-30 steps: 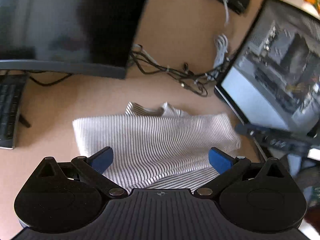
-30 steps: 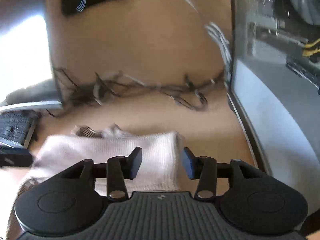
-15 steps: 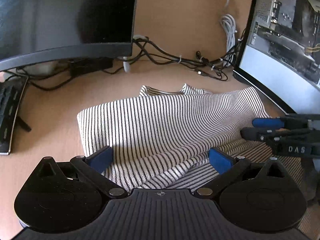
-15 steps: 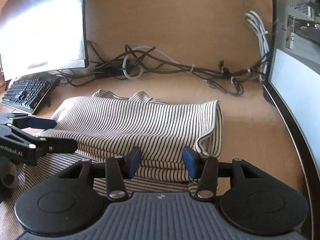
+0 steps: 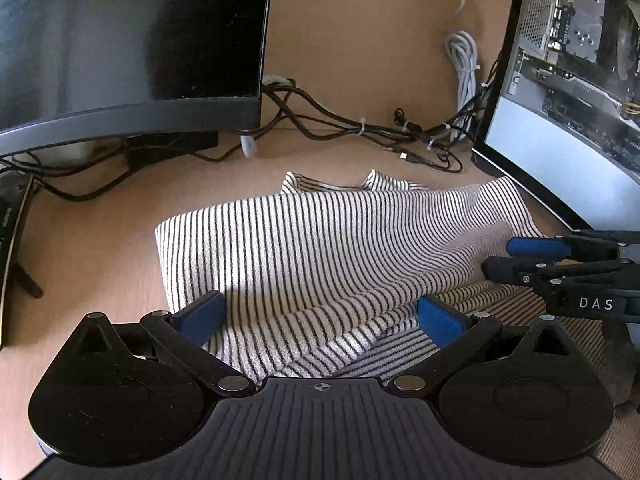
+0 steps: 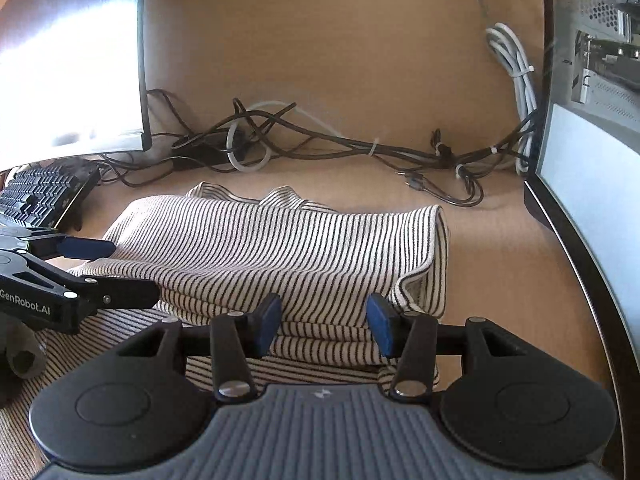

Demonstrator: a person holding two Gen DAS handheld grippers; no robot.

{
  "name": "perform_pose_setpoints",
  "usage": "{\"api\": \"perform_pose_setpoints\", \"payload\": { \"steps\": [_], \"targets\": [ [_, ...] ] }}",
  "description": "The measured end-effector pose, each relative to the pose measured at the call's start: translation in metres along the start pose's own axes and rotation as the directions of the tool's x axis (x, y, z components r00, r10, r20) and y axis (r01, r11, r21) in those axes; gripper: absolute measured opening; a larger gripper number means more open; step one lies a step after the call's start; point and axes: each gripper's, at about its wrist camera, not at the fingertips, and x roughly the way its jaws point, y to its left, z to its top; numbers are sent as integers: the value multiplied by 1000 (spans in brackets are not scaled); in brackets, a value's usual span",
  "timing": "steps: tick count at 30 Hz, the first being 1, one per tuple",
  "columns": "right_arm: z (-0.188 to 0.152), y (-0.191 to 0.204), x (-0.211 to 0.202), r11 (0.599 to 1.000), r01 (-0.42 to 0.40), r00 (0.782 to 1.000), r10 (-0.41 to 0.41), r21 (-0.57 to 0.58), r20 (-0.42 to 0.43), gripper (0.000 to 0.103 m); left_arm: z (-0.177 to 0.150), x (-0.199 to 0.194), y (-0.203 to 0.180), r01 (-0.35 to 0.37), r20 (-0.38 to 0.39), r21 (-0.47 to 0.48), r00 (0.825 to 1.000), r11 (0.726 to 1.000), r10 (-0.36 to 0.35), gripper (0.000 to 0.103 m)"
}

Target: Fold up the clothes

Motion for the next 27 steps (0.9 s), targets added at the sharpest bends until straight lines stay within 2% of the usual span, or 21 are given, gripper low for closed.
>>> {"api": "perform_pose_setpoints", "payload": {
  "steps": [10, 11, 12, 14, 15, 17, 21, 22, 25, 27],
  "targets": [
    [-2, 7, -1, 1000, 12, 1000, -12, -7, 7, 60, -2, -2, 0, 0, 1, 2, 1000, 1000, 0, 103],
    [-2, 7, -1, 1000, -2, 1000, 2, -6, 2, 66, -1, -2, 0, 2, 1, 1, 1000, 1000, -2, 103],
    [-1, 8, 1, 1000, -26, 1000, 26, -6, -10, 81, -1, -2, 0, 3, -1, 2, 1000, 1000, -3, 103],
    [1, 17, 8, 995, -83, 994, 80, -53, -69, 103, 0, -1, 0, 4, -8, 4, 1000, 1000, -4, 103],
    [1, 24, 12, 991, -97, 991, 88, -88, -101, 103, 0, 0, 0, 4, -15, 8, 1000, 1000, -4, 103],
    [0, 34, 17, 990, -55, 993, 41, -129, -112, 103, 3, 1, -2, 2, -42, 37, 999, 999, -1, 103],
    [0, 34, 17, 994, -36, 994, 25, -107, -104, 103, 10, 1, 4, 41, -97, 56, 995, 998, -35, 103],
    [0, 34, 17, 995, -4, 996, -5, -95, -94, 103, 12, 0, 7, 57, -109, 51, 993, 997, -51, 103],
    [0, 39, 18, 995, 9, 995, -19, -99, -96, 103, 21, -7, 26, 76, -129, -65, 988, 995, -84, 103],
    [-1, 40, 18, 994, 14, 994, -25, -109, -102, 103, 28, -18, 40, 27, -109, -167, 993, 986, -46, 103]
  ]
}}
